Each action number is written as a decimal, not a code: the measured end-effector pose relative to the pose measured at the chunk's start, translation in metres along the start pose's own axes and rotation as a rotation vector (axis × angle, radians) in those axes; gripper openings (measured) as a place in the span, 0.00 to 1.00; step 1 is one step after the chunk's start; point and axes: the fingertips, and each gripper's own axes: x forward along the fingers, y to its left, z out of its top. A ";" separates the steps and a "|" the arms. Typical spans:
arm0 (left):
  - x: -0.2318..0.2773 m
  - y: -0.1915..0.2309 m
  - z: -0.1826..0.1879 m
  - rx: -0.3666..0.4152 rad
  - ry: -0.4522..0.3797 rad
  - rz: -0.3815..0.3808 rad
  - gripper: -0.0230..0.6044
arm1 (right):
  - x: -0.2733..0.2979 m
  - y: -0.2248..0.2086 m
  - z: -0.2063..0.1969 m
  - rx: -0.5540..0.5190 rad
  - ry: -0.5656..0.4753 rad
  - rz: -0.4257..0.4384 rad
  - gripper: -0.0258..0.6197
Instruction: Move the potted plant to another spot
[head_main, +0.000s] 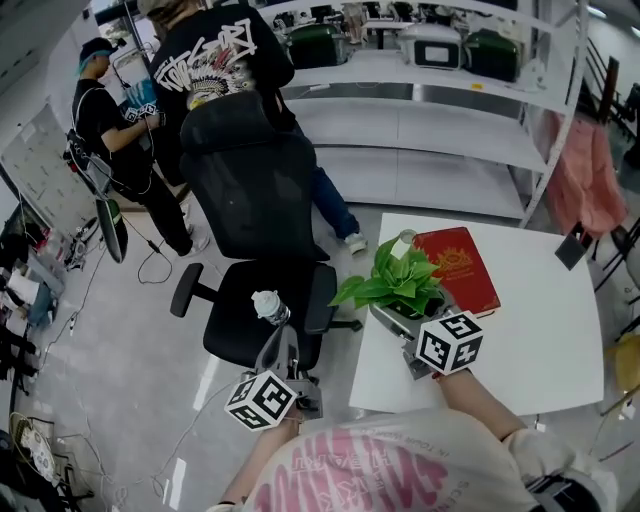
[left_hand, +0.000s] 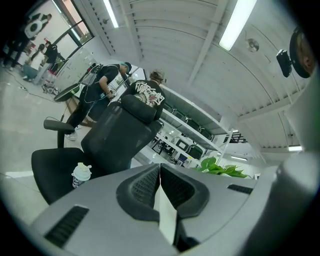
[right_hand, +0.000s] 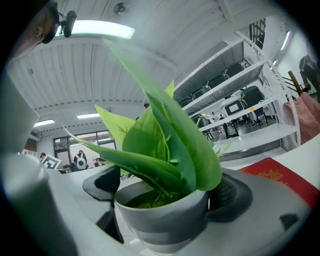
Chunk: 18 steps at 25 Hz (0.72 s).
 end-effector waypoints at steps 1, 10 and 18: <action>-0.002 0.002 -0.001 -0.002 0.001 0.002 0.08 | 0.000 0.002 -0.004 -0.005 0.008 -0.001 0.90; -0.019 0.019 -0.020 -0.014 0.015 0.031 0.08 | -0.006 0.007 -0.039 -0.007 0.064 -0.007 0.90; -0.023 0.025 -0.040 -0.035 0.047 0.049 0.08 | -0.008 0.004 -0.068 0.010 0.116 0.000 0.90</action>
